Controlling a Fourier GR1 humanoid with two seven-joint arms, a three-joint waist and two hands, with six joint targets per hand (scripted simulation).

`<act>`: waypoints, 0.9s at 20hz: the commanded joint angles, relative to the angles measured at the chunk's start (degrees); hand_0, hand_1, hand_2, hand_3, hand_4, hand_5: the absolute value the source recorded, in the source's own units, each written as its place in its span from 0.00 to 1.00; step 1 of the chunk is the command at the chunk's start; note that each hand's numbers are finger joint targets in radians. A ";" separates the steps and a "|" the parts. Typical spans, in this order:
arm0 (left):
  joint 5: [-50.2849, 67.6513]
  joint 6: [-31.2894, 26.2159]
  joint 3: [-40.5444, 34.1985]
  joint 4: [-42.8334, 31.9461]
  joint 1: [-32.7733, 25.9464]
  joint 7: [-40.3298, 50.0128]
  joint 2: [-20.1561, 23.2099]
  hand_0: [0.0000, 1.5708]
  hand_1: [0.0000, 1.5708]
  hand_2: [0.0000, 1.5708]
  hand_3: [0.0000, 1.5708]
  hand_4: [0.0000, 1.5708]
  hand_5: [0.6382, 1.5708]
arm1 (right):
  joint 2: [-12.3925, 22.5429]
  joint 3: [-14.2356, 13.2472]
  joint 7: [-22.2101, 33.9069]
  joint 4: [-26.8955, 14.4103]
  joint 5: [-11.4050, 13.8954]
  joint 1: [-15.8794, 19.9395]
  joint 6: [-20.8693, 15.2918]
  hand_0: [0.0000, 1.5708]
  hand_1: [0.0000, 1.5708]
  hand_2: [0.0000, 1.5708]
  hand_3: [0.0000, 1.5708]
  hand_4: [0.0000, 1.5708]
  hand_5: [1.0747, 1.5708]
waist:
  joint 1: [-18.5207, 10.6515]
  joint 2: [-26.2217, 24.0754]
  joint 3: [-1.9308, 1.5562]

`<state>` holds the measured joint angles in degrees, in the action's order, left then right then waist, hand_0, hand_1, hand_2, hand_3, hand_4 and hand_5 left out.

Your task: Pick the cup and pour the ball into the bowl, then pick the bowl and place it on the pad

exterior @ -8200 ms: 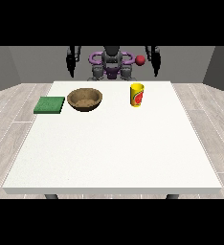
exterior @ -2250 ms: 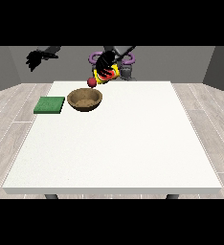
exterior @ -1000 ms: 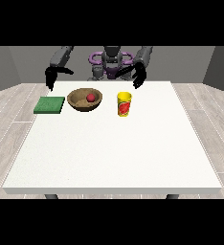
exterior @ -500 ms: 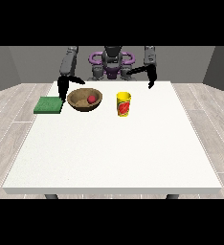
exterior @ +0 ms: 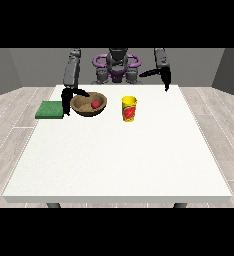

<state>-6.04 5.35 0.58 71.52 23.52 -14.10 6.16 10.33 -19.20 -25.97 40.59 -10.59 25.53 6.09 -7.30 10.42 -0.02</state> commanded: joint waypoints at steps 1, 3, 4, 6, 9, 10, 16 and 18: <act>-0.28 -0.55 -0.49 2.60 -1.36 1.24 0.59 0.00 0.00 0.00 0.00 0.00 0.99 | 1.00 -0.18 -3.58 -6.44 0.22 2.28 -0.33 0.00 0.00 0.00 0.00 0.06 0.99 | -0.16 0.07 -0.01; -0.03 -1.28 -0.06 3.04 -1.62 1.97 0.07 0.00 0.00 0.00 0.00 0.00 0.99 | -1.18 0.97 -4.67 -7.18 0.73 3.47 -1.69 0.00 0.00 0.00 0.00 0.09 0.99 | -0.36 -0.21 -0.01; 0.34 -2.25 -2.36 0.73 -1.09 -0.06 2.51 0.00 0.00 0.00 0.00 0.00 0.99 | -2.30 1.46 -3.19 -6.38 0.59 3.93 -2.88 0.00 0.00 0.00 0.00 0.08 0.98 | 0.58 -0.15 0.00; 0.23 -1.94 -0.86 4.82 -0.94 2.55 0.98 0.00 0.00 0.00 0.00 0.00 0.99 | -0.96 -0.12 -6.10 -10.10 -0.73 3.78 -0.68 0.00 0.00 0.00 0.00 0.09 0.99 | -0.48 0.59 -0.02; 1.08 -2.70 -1.22 5.62 1.06 2.65 1.74 0.00 0.00 0.00 0.00 0.00 1.00 | -2.00 -2.83 -0.09 -12.41 -1.49 1.10 -8.69 0.50 0.50 0.25 0.00 0.28 0.92 | -1.77 2.99 -0.05; 1.90 -3.66 -1.43 5.64 0.56 1.65 1.89 0.00 0.00 0.00 0.00 0.05 1.00 | 0.05 -1.50 1.33 -13.01 0.72 -0.36 -9.77 0.92 0.92 1.00 0.00 0.30 0.88 | -2.31 3.54 0.00; 1.82 -5.44 0.23 5.62 0.37 1.22 1.63 0.00 0.00 0.00 0.00 0.42 0.96 | 3.73 5.95 1.59 -11.10 13.29 -3.97 -26.21 1.00 1.00 1.00 0.99 0.60 0.97 | -7.49 3.26 0.36; 1.58 -5.37 0.87 4.33 -0.48 1.32 0.79 0.00 0.00 0.00 0.00 0.49 0.93 | 3.35 6.59 6.17 -10.16 14.09 -2.93 -29.43 1.00 1.00 1.00 0.89 0.58 0.99 | -7.02 0.73 0.33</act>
<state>-4.79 1.00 1.08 76.83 23.43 -12.90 7.05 13.29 -15.25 -28.88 34.68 -1.22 24.10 -15.77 -13.26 10.55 2.30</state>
